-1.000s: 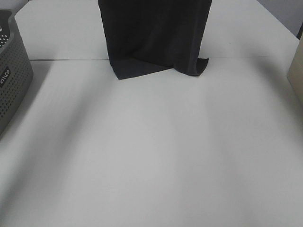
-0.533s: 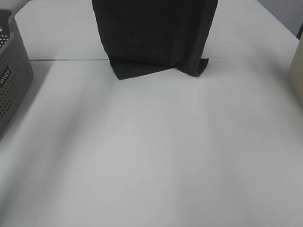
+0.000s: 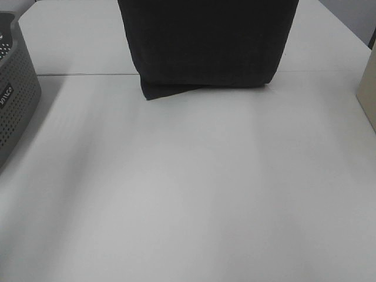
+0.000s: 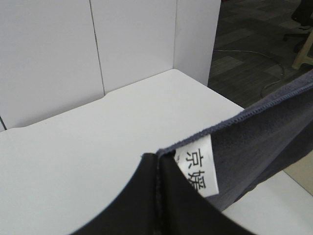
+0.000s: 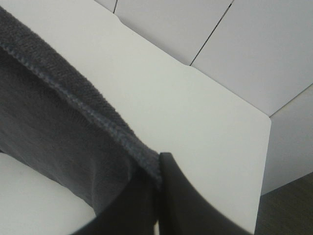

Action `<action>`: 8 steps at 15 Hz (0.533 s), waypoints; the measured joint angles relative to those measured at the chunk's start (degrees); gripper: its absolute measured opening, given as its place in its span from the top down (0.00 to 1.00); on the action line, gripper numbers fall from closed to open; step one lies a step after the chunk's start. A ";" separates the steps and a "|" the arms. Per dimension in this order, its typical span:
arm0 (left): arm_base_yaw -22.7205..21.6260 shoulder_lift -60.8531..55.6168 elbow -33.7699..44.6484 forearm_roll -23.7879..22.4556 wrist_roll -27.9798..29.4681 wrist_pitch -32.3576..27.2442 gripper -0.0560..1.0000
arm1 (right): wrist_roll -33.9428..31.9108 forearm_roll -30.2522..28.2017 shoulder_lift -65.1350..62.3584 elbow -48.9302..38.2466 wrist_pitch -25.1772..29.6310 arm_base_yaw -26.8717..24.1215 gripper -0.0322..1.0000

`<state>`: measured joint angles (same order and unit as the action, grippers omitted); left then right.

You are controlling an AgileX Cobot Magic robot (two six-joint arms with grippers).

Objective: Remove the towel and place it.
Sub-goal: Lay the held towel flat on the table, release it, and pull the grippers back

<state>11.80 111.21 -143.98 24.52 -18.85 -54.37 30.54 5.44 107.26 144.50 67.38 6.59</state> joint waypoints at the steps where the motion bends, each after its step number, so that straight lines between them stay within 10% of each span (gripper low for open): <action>1: 0.74 -1.20 -0.06 -0.06 -0.17 -2.35 0.95 | 0.00 -0.40 -1.43 0.00 1.20 -0.11 0.96; 8: 7.73 -3.72 -0.17 -9.57 2.23 -13.58 0.95 | -0.34 -2.12 -10.26 -6.36 2.58 -0.97 0.96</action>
<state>19.54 107.49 -144.16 14.95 -16.62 -67.95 30.19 3.32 97.00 138.14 69.96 5.61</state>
